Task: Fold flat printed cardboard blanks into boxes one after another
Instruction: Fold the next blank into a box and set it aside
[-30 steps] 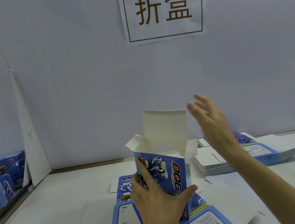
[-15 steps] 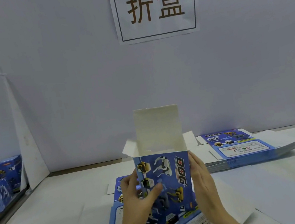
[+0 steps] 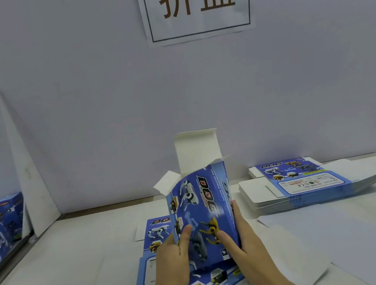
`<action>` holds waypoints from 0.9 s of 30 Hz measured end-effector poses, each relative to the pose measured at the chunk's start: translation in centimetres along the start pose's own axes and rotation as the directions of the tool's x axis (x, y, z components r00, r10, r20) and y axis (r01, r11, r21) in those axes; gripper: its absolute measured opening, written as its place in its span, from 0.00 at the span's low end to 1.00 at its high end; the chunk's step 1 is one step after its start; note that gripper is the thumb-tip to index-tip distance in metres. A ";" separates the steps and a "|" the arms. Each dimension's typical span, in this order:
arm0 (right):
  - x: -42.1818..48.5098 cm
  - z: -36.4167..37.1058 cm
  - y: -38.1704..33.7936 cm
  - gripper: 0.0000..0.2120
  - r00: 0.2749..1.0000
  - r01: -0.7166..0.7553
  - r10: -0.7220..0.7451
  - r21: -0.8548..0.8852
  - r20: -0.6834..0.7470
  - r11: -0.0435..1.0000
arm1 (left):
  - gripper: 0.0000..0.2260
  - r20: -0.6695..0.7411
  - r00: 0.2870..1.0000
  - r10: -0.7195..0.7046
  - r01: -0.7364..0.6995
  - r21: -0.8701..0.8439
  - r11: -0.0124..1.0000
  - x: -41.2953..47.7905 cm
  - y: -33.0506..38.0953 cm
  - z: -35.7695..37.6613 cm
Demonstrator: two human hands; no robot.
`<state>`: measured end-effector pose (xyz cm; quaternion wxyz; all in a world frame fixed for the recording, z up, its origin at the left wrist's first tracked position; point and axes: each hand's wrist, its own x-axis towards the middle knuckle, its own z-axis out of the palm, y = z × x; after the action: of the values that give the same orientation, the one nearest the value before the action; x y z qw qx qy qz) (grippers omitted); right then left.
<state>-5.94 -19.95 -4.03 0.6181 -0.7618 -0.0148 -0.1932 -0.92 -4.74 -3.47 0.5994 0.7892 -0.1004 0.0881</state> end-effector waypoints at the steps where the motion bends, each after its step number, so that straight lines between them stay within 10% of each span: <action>1: -0.1 0.0 0.1 0.33 1.000 0.009 -0.009 -0.022 0.004 1.000 | 0.16 0.002 1.000 0.004 -0.004 0.008 1.000 0.1 -0.1 0.0; 17: 0.6 -0.5 0.1 0.30 1.000 -0.026 0.024 0.109 0.016 0.994 | 0.20 0.052 0.995 0.080 -0.081 0.021 0.997 -0.2 -0.3 0.0; 27: 2.1 -5.6 -9.5 0.29 0.960 -0.225 0.175 0.231 0.219 0.947 | 0.37 0.274 0.913 0.302 -0.208 -0.327 0.922 0.0 9.0 -5.3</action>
<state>-8.05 -23.48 6.39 0.7223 -0.6895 -0.0222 -0.0499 -3.40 -2.00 6.29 0.6676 0.6762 -0.3108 0.0221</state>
